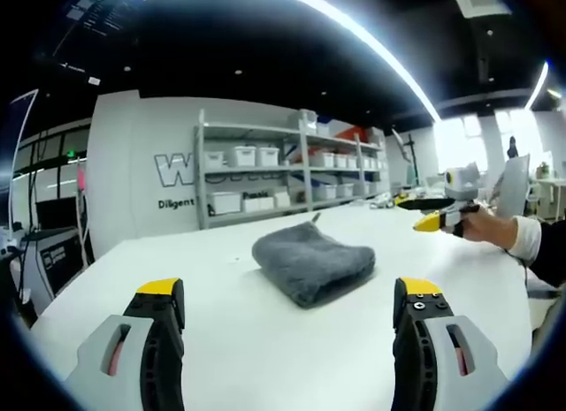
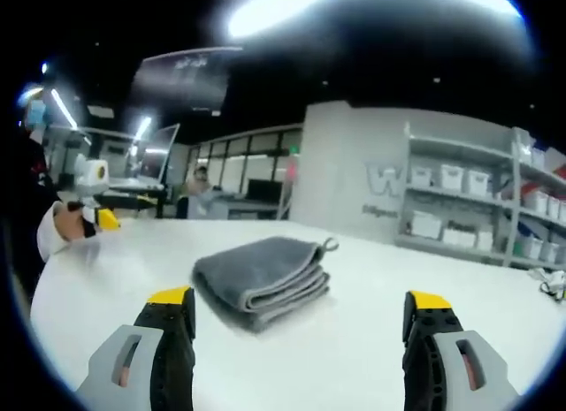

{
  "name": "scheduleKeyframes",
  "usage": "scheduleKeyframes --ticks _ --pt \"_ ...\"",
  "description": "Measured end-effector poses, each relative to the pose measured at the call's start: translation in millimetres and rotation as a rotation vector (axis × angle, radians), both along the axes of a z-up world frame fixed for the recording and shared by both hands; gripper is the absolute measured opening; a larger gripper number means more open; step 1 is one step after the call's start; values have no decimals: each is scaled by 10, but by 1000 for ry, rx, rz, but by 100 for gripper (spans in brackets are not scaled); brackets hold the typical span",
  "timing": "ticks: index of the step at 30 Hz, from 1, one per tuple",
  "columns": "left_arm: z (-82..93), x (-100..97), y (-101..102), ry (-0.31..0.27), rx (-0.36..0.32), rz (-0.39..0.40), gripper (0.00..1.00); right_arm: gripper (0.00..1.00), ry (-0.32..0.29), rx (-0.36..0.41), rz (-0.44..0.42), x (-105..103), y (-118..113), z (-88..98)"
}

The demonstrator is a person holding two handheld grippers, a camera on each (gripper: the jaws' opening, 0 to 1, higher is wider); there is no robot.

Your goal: Open the folded towel by lifting each exposed corner and separating the folded layers until the towel lies flat within the target outline without major curled edges

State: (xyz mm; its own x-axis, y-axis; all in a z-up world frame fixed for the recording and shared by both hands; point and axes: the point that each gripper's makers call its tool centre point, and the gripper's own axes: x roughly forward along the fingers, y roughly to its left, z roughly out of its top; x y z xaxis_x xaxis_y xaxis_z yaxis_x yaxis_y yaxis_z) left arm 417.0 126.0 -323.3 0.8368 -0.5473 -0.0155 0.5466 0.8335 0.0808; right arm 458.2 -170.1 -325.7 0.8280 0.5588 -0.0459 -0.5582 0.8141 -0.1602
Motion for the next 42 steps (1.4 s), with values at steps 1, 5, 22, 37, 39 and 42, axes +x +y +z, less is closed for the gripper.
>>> scheduleKeyframes --ticks 1,5,22,37,39,42 --pt "-1 0 0 1 0 0 96 98 -1 -5 2 10 14 4" --pt "-8 -2 -16 2 3 -5 96 96 -70 25 35 109 103 168" --pt "-47 -66 -97 8 31 -2 96 98 -3 -82 72 362 314 -87" --pt "-94 -184 -165 13 50 -3 96 98 -42 -145 75 445 354 -117" --pt "-88 -147 -144 13 50 -5 96 97 -71 -153 76 419 365 -69" --pt "-103 -149 -153 17 57 -7 96 97 -71 -141 88 418 381 -51"
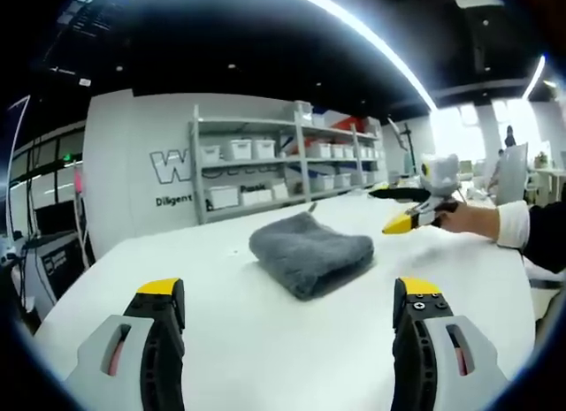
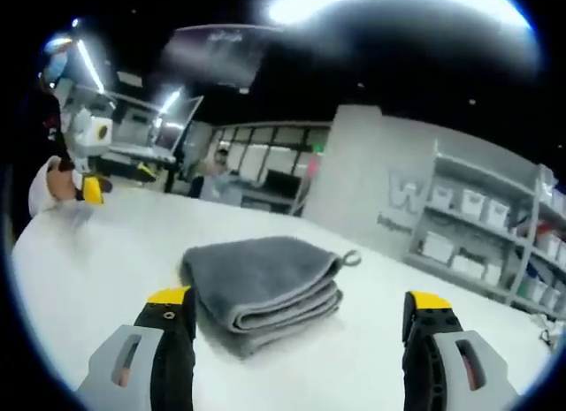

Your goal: Open the folded towel by lifting each exposed corner and separating the folded layers until the towel lies flat within the target outline without major curled edges

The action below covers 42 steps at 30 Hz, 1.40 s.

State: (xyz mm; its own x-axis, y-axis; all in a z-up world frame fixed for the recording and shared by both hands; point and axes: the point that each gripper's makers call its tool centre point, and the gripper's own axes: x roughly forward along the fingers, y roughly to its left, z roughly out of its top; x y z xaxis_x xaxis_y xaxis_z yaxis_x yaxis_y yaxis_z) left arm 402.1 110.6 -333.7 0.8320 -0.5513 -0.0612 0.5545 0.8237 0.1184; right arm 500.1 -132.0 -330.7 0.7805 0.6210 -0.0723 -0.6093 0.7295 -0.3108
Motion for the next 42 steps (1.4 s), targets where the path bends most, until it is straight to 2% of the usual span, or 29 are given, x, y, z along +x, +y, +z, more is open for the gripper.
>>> scheduleKeyframes --ticks 8,15,21,28,35,38,42 --pt "-32 29 32 4 21 10 96 97 0 -18 12 -11 36 -14" --pt "-38 26 27 5 22 8 96 95 45 -81 -2 37 53 -185" --pt "-58 32 25 10 30 11 96 92 81 -83 15 36 112 -269" --pt "-70 35 29 13 33 14 95 87 139 -118 -14 100 86 -430" --pt "-83 48 53 19 32 25 95 82 160 -144 -29 93 139 -517" --pt "-106 55 66 28 37 32 95 78 186 -131 -31 84 158 -550" --pt "-108 60 76 31 34 35 95 75 190 -108 -19 62 190 -535"
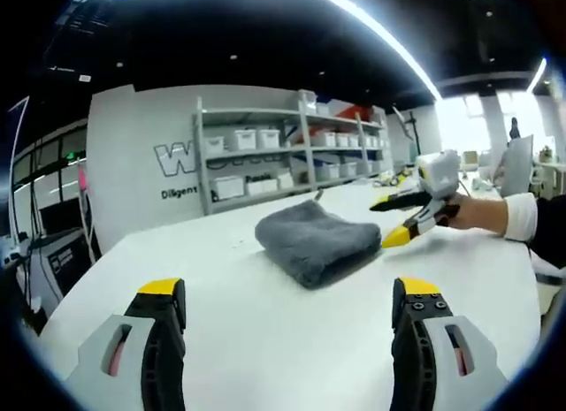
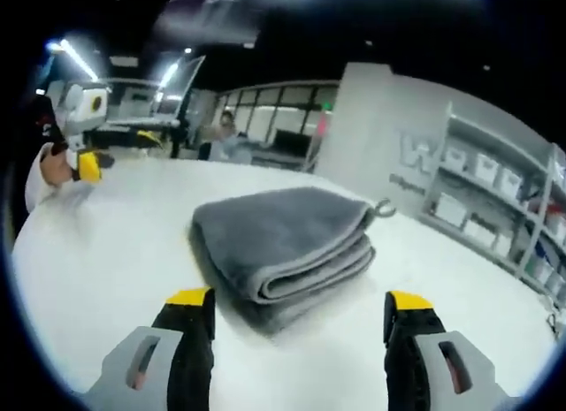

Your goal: Open the folded towel by lifting each exposed corner and separating the folded layers until the towel lies flat within the target outline without major curled edges

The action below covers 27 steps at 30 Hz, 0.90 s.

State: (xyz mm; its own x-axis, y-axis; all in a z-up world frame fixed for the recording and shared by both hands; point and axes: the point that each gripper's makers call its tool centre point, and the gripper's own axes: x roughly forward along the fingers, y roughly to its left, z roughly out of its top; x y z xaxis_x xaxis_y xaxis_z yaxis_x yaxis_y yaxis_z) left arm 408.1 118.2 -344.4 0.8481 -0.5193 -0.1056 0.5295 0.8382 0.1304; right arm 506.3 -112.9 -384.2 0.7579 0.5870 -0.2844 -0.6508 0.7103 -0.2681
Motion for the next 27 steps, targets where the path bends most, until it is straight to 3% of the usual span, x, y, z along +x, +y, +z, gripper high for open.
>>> scheduleKeyframes --ticks 10,27 --pt "-10 0 -12 4 3 -2 95 61 26 -9 1 -19 14 -68" --pt "-29 9 -10 11 7 4 94 49 62 -23 -4 -62 61 -174"
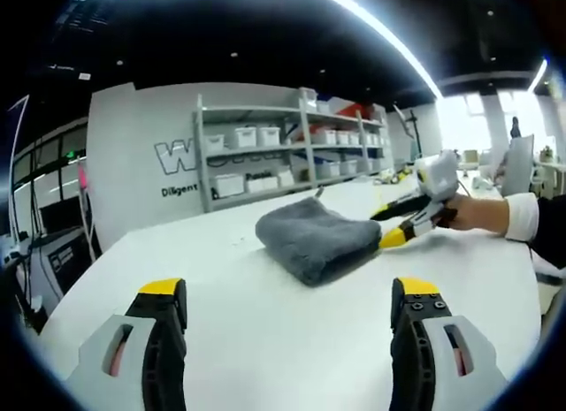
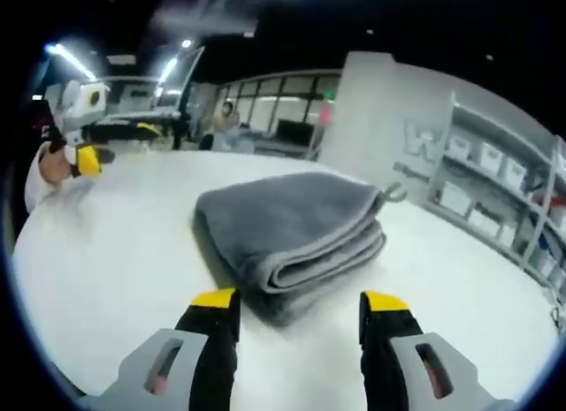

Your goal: Open the folded towel by lifting each exposed corner and separating the folded layers until the towel lies flat within the target outline without major curled edges

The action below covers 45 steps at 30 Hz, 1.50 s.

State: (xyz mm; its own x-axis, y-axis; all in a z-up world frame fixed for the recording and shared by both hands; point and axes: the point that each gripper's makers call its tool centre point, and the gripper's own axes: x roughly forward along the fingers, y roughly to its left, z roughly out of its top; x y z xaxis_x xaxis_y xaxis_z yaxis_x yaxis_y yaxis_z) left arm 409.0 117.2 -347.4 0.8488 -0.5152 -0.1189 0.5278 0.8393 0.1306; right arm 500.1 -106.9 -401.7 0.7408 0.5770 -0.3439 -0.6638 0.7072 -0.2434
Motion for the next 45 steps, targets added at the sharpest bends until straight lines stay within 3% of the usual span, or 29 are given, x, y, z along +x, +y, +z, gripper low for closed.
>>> scheduleKeyframes --ticks 4,9,18,23,45 --pt "0 1 0 0 0 -1 94 44 42 59 0 -31 33 -8" --pt "-7 2 1 3 3 -1 94 37 57 74 1 -51 53 -22" --pt "2 9 27 -4 13 14 93 33 83 59 -9 -102 60 -93" --pt "-10 2 19 1 18 10 93 26 90 73 -4 -135 90 -90" --pt "-23 -21 19 -2 32 11 91 18 115 86 -5 -141 120 -108"
